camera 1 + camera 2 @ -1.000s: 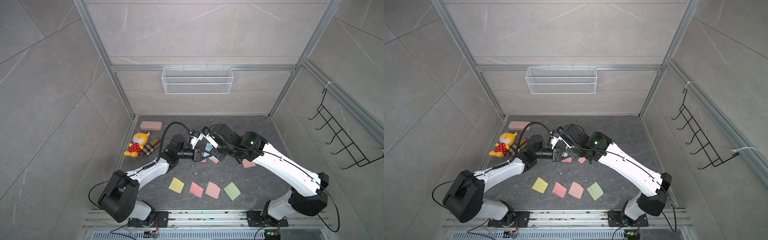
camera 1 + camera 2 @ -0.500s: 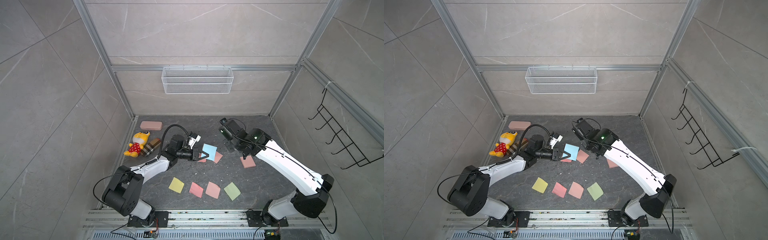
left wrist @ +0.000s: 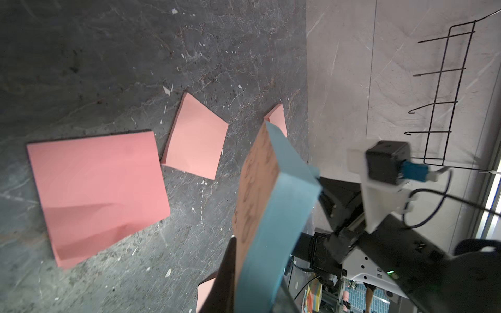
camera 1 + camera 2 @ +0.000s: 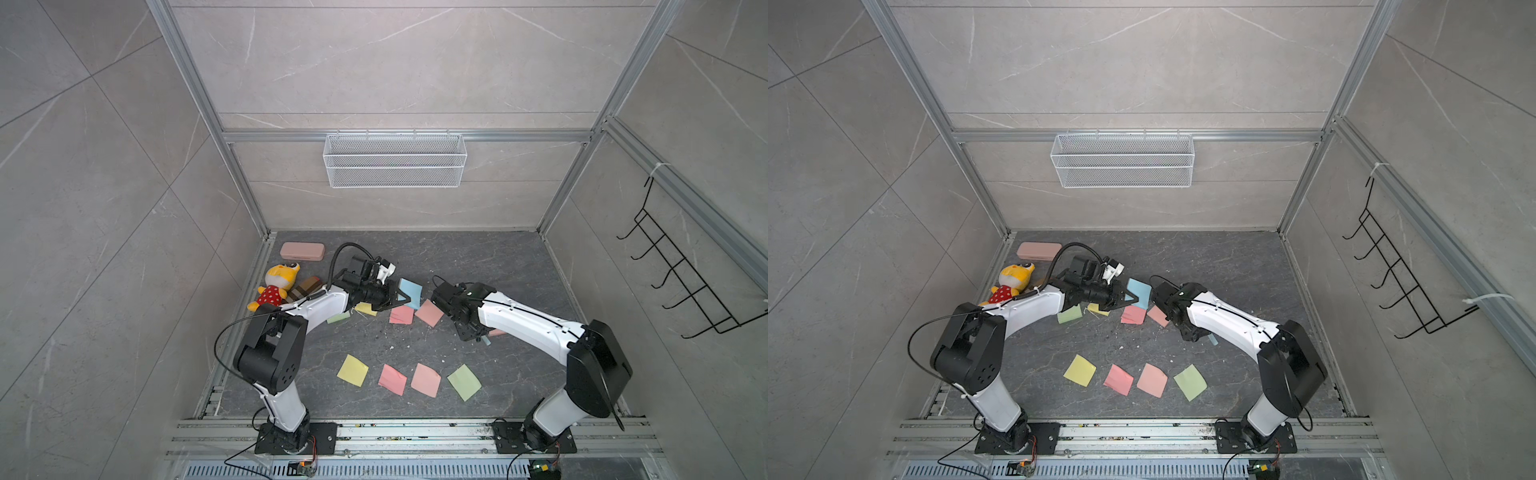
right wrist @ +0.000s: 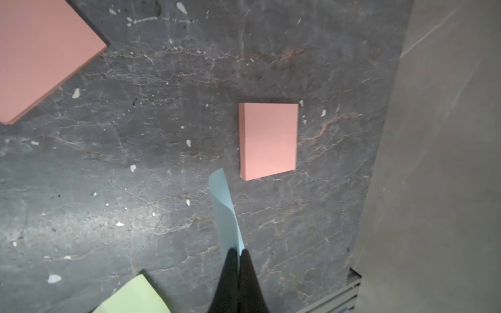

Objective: Tear off pages from different memo pads
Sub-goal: Place the paper at the center of the board.

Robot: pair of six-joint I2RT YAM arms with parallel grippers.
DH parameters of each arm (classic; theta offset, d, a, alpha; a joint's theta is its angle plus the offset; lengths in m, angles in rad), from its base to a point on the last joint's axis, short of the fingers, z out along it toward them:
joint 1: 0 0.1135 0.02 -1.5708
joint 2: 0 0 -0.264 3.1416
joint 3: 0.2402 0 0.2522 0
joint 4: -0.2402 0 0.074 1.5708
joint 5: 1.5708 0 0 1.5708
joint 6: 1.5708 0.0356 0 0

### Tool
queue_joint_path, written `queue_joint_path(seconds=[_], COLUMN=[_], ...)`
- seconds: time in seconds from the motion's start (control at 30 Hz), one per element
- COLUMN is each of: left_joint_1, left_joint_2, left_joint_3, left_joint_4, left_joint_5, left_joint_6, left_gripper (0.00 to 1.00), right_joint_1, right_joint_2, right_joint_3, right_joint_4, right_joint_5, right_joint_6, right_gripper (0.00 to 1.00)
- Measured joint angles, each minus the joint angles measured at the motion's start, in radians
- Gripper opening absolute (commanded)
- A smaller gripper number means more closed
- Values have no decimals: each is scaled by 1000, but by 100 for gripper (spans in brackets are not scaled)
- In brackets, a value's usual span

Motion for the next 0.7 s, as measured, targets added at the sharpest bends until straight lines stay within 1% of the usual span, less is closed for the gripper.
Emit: queue_joint_path(seconds=[0.03,0.1,0.17,0.23,0.33,0.47,0.6,0.63,0.67,0.7], left_joint_1=[0,0,0,0,0,0,0,0,0,0], left_joint_2=[35,95,149,199,267,350,401,415,427,440], left_joint_3=[45,116,174,217,265,331,400,430,455,484], left_joint_4=[-25,-64,-104,-138,-172,-212,-261,-276,-288,-299], left_joint_5=[-13,-34,-55,-73,-94,-117,-154,-170,-180,-200], left_joint_6=[9,23,32,37,38,43,64,75,83,95], left_gripper=[0,0,0,0,0,0,1,5,11,21], right_joint_1=[-1,-1,-5,-13,-38,-79,-120,-134,-143,-155], right_joint_2=[14,31,37,37,36,12,-65,-84,-97,-109], right_joint_3=[-21,-62,-102,-137,-168,-174,-141,-126,-114,-102], right_joint_4=[35,95,154,206,272,298,264,256,251,247], right_joint_5=[-25,-80,-151,-234,-354,-473,-515,-516,-516,-515], right_joint_6=[6,12,14,12,-2,-31,-63,-71,-76,-80], right_gripper=[0,7,18,31,43,54,57,57,57,57])
